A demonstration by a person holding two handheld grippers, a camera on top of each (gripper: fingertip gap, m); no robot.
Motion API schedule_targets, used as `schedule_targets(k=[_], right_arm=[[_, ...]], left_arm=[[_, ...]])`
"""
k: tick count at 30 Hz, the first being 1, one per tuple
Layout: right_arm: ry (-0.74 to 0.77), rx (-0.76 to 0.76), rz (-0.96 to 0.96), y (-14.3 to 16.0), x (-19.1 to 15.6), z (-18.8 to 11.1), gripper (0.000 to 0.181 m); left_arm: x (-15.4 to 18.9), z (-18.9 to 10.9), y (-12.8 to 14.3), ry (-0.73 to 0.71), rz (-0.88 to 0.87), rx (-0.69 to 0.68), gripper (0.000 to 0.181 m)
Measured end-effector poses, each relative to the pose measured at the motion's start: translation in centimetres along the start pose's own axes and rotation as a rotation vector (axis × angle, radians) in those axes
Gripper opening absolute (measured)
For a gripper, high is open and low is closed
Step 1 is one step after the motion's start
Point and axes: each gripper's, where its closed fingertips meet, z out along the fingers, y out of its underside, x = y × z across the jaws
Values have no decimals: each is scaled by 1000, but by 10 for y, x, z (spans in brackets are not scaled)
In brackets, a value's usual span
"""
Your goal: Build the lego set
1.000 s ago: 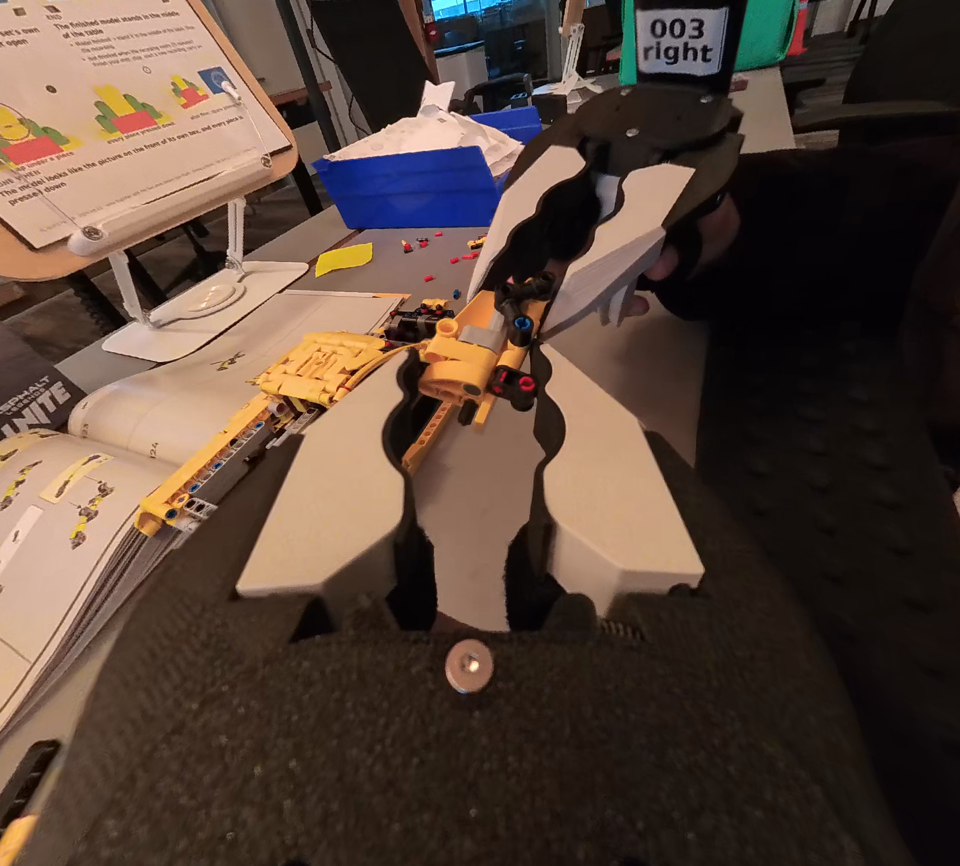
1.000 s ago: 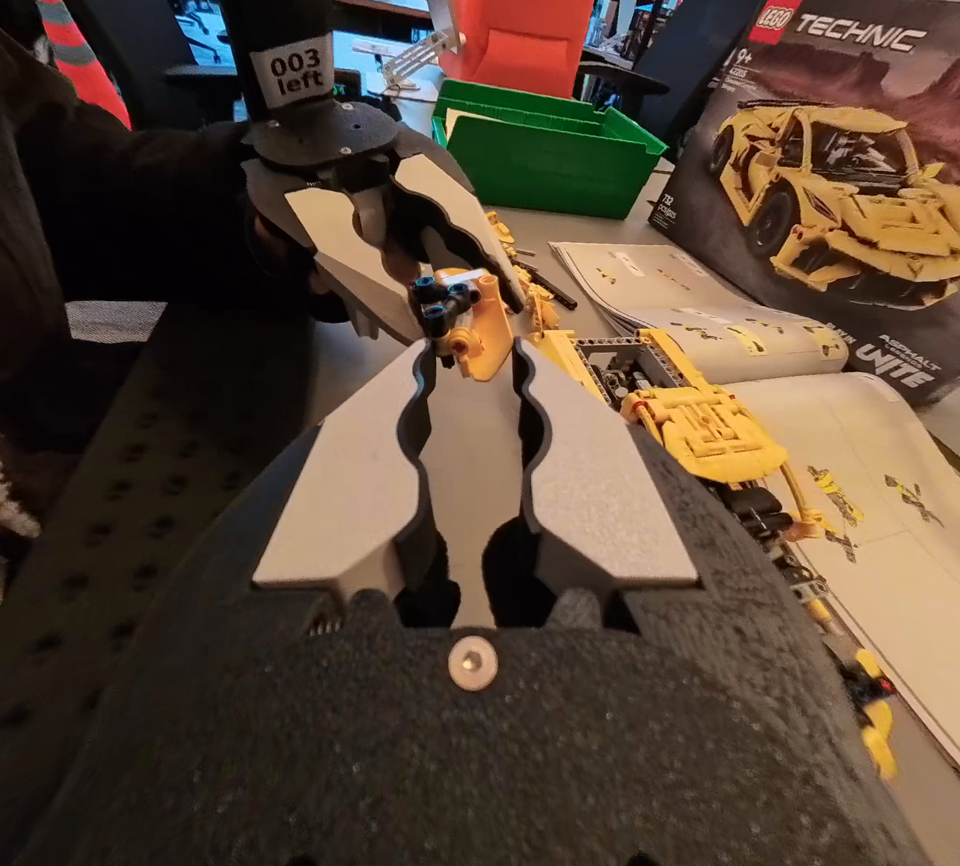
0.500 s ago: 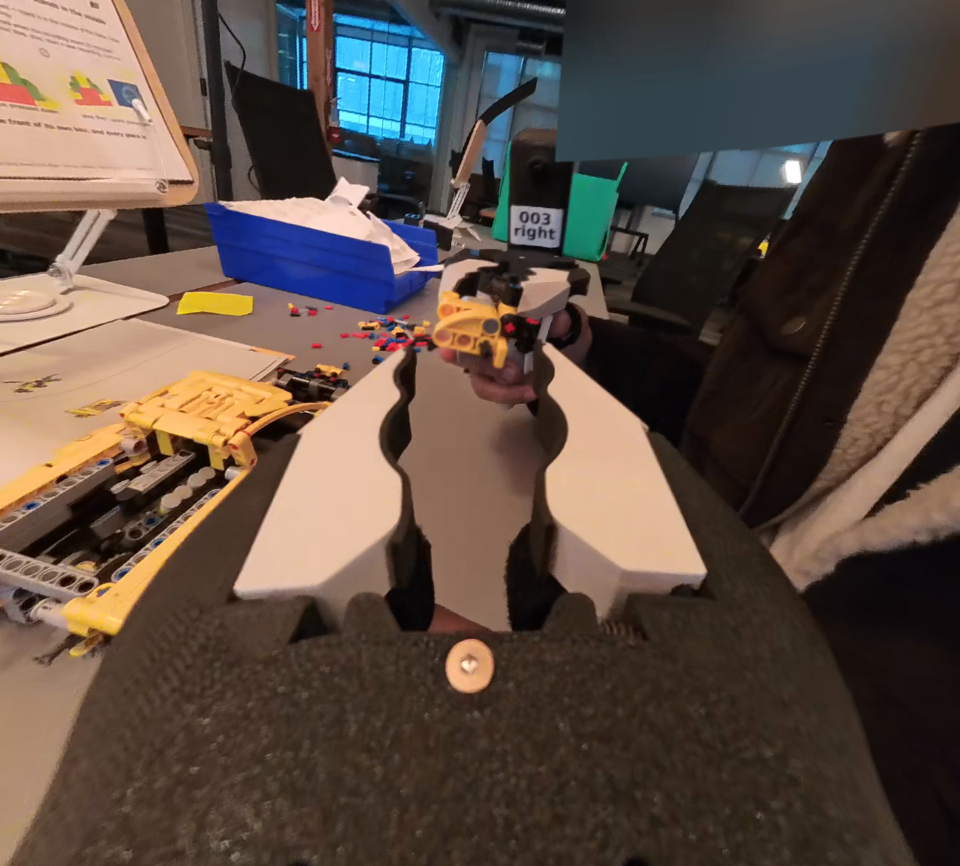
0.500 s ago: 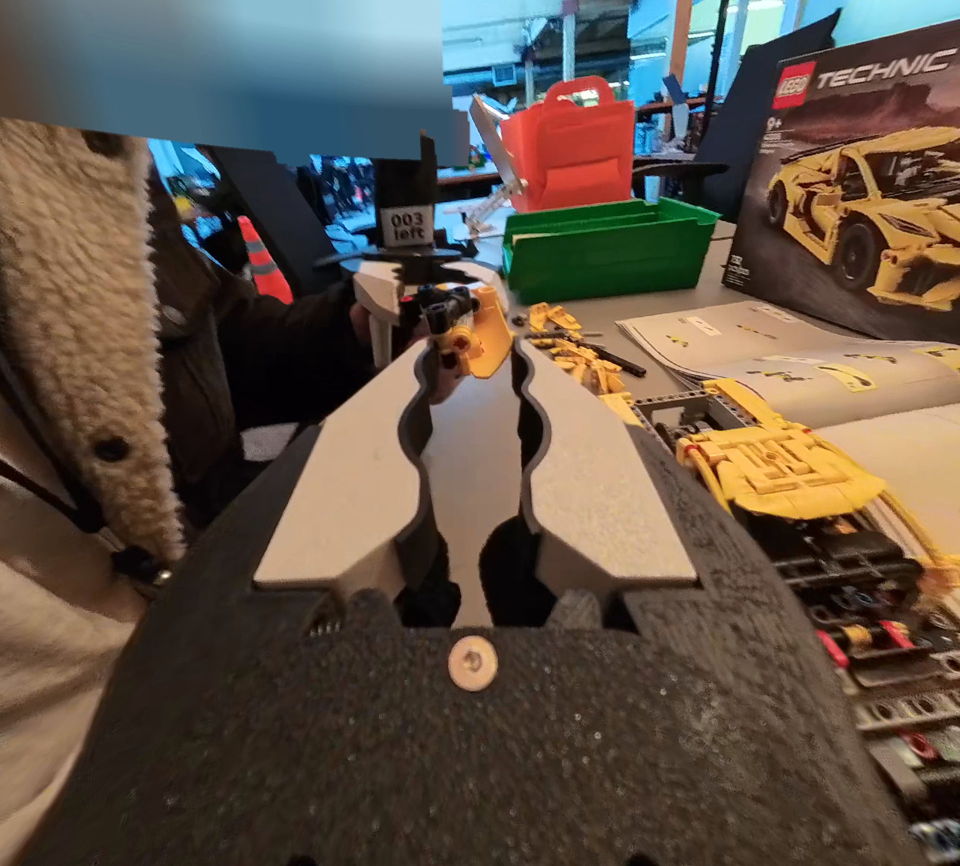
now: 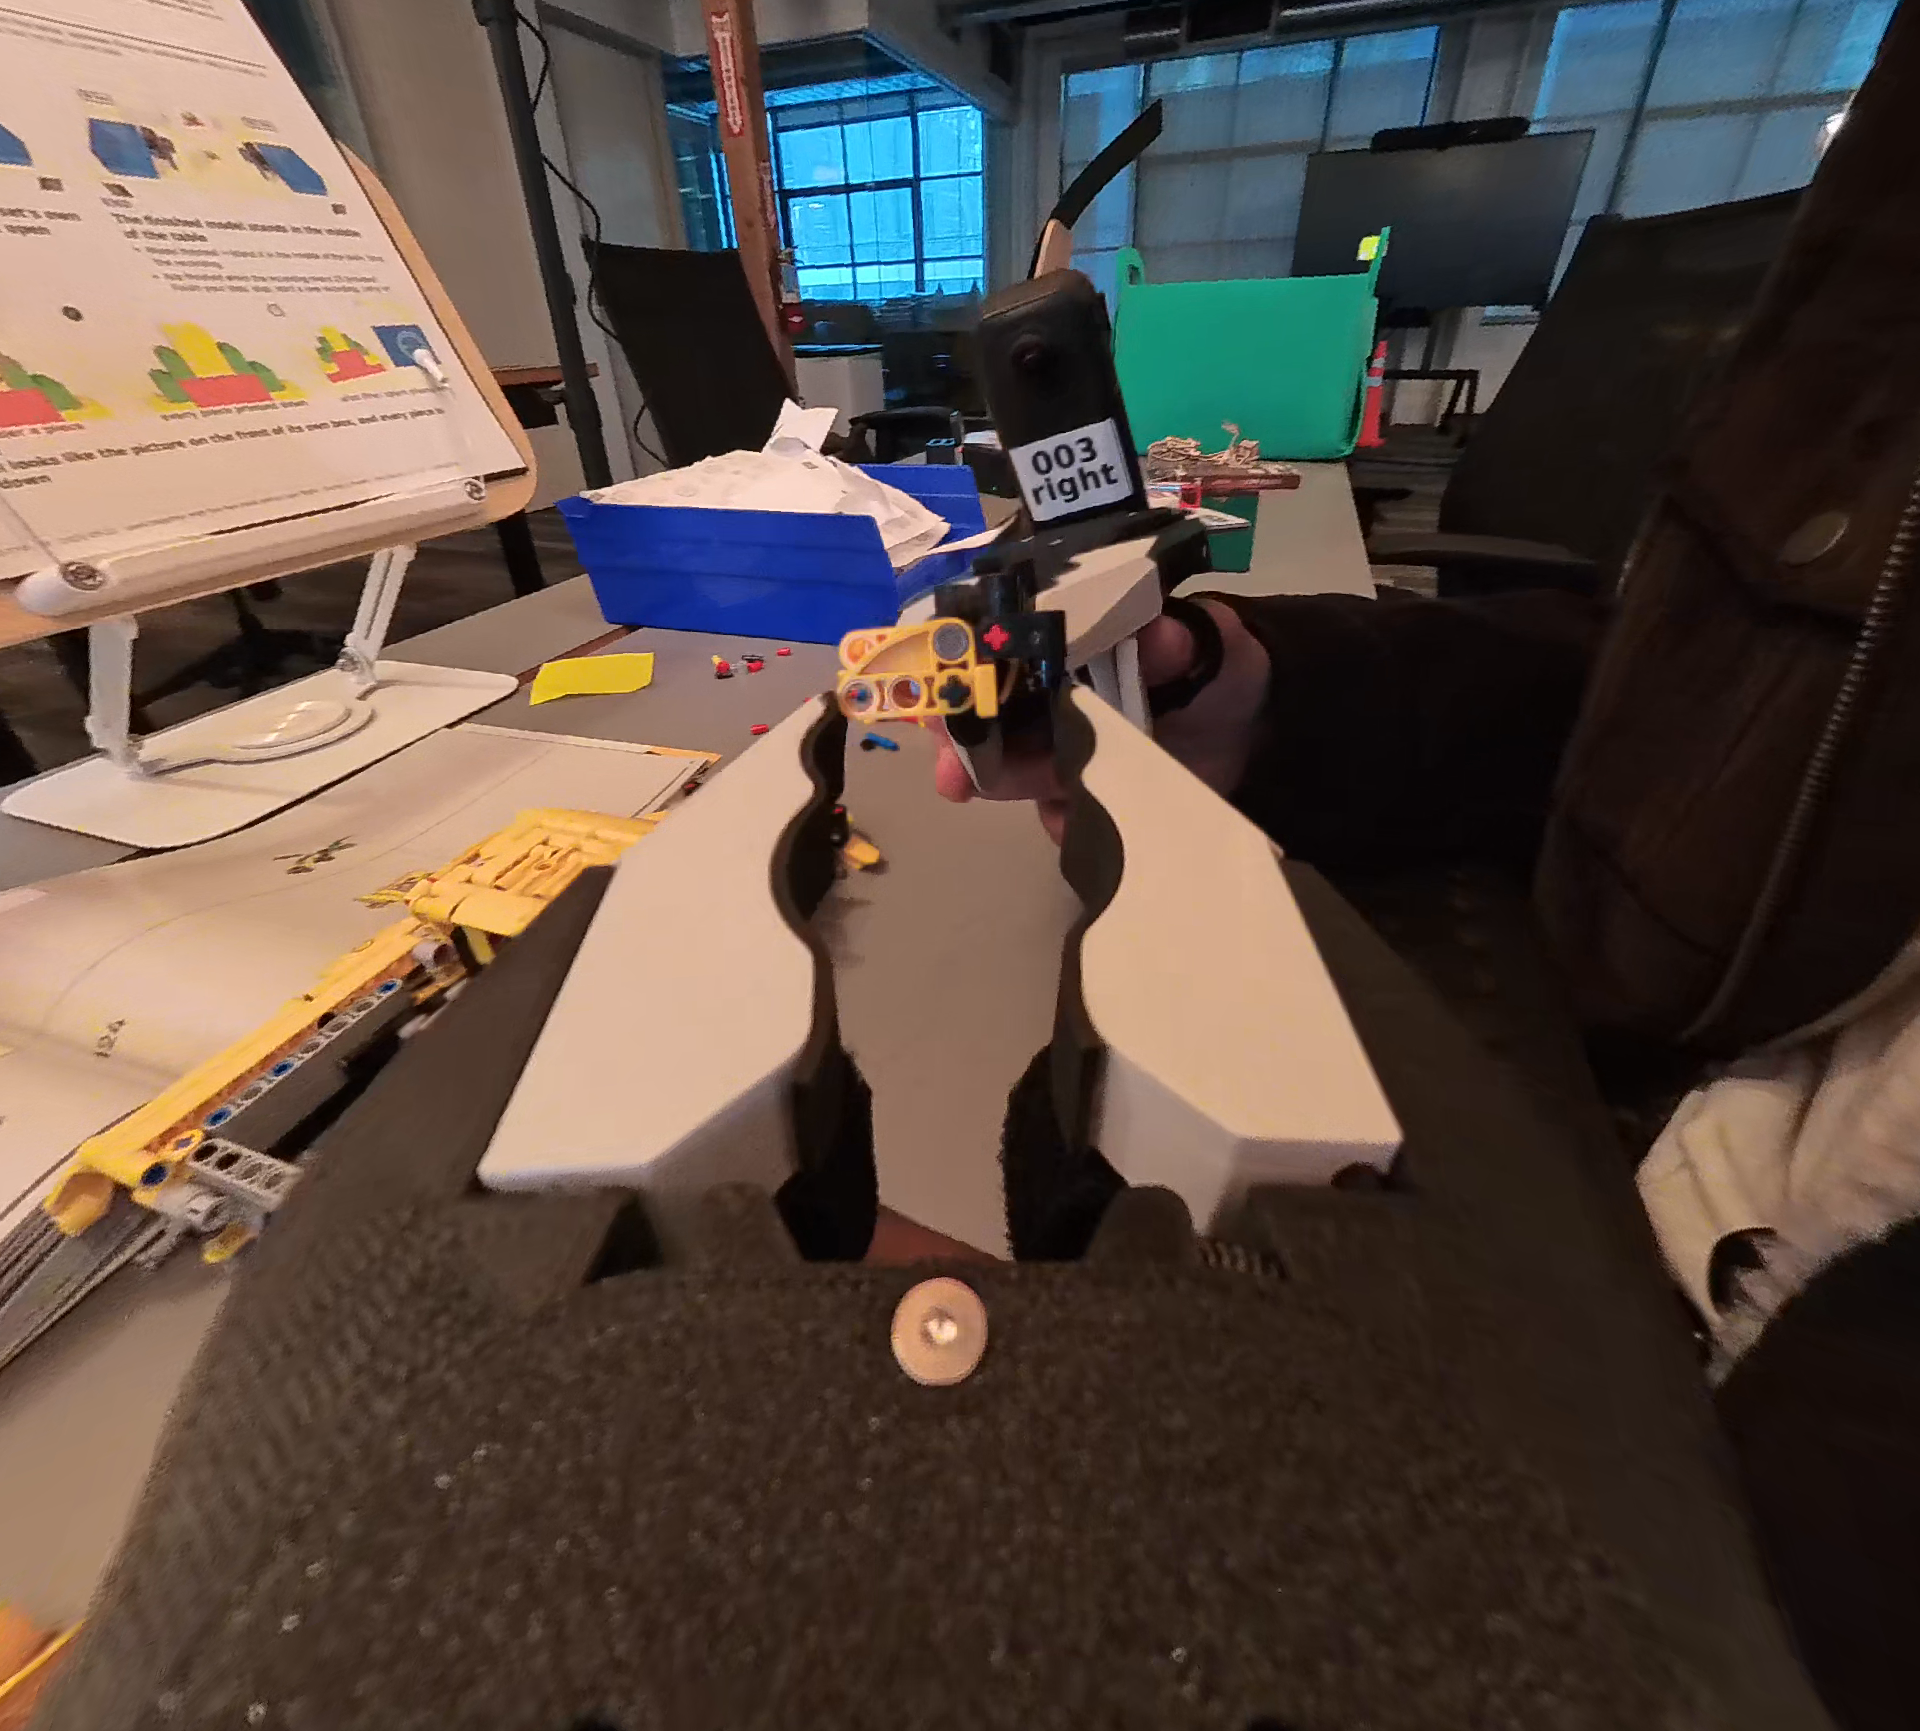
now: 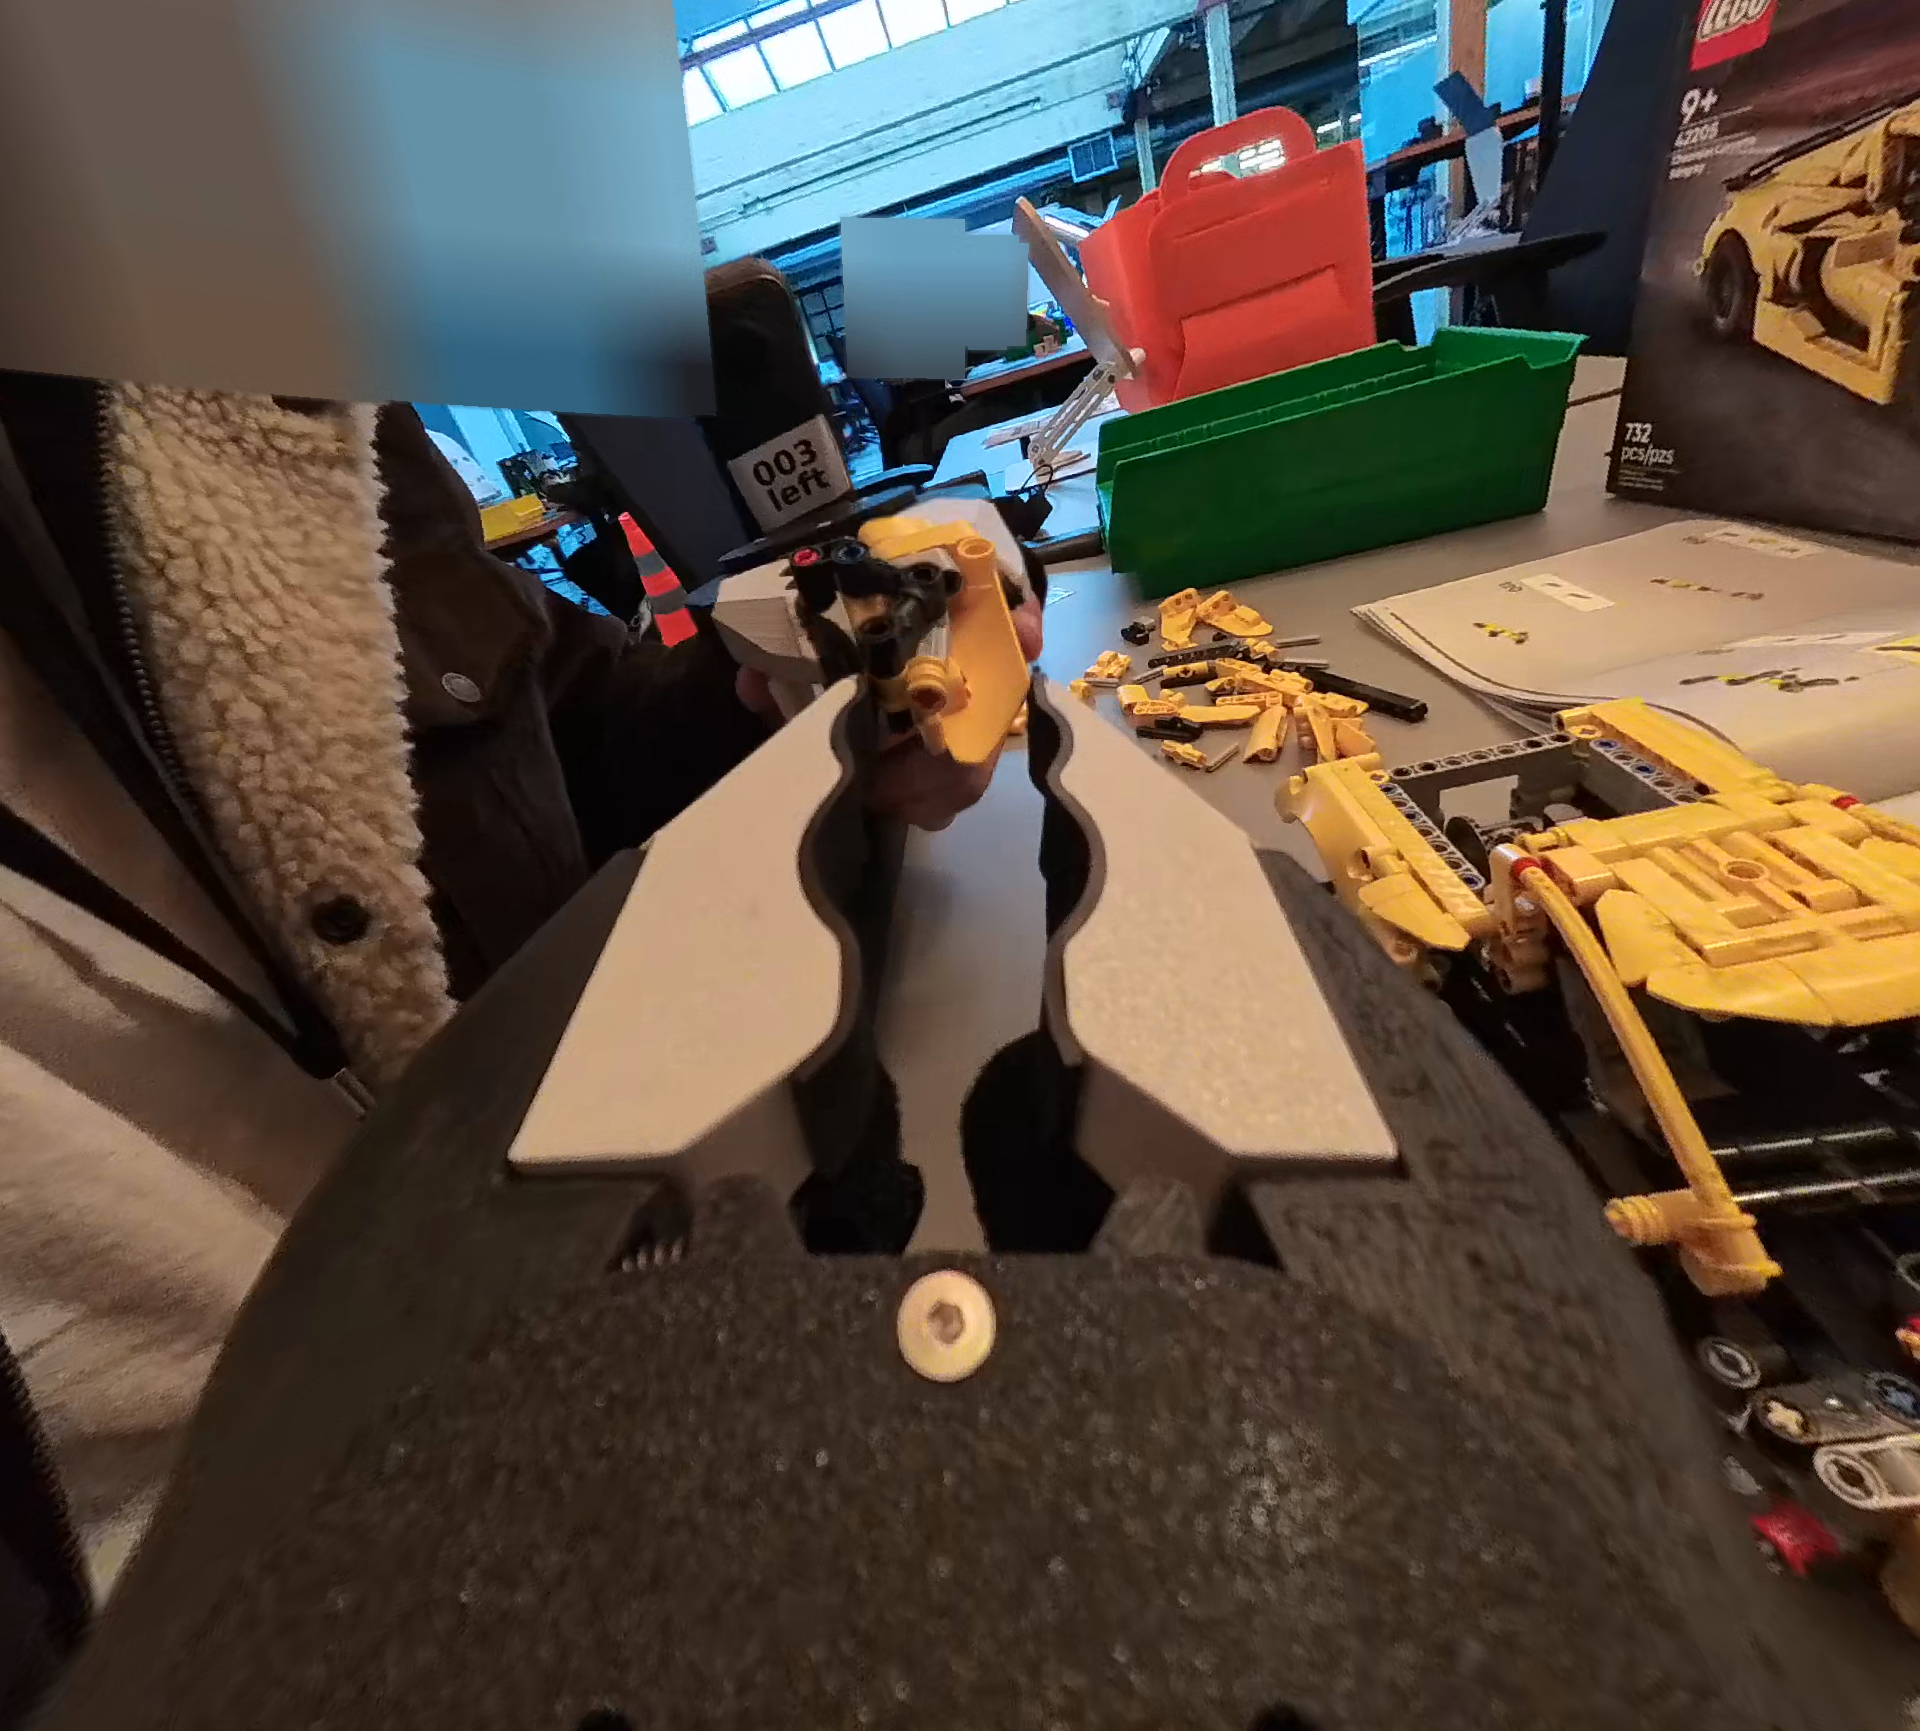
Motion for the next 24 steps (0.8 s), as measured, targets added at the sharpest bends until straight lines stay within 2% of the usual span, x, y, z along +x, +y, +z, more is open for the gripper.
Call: schedule_targets(k=[5, 8, 10, 12, 13, 15, 17, 18, 21, 24], right_arm=[[23, -12, 51, 3, 7, 0, 28], [58, 9, 43, -2, 12, -3, 41], [111, 7, 55, -8, 19, -9, 58], [161, 0, 81, -10, 24, -12, 51], [166, -33, 111, -1, 25, -7, 57], [120, -130, 259, 20, 22, 5, 68], [-35, -164, 390, 24, 6, 14, 76], [-65, -174, 438, 25, 4, 15, 81], [-83, -197, 446, 28, 2, 13, 73], [-93, -159, 458, 21, 3, 9, 66]], left_arm=[[-4, 0, 2, -60, 83, -23, 39], [-10, -2, 2, -133, 198, -37, 37], [-17, -4, 3, -200, 296, -54, 31], [-18, -2, 9, -218, 368, -84, 31], [-17, -1, 12, -223, 401, -102, 31], [-17, 1, 17, -255, 508, -133, 31], [-16, 3, 25, -274, 652, -179, 31], [-14, 4, 27, -278, 725, -191, 31], [-4, 7, 28, -278, 862, -181, 31], [-2, 5, 23, -288, 892, -157, 31]])
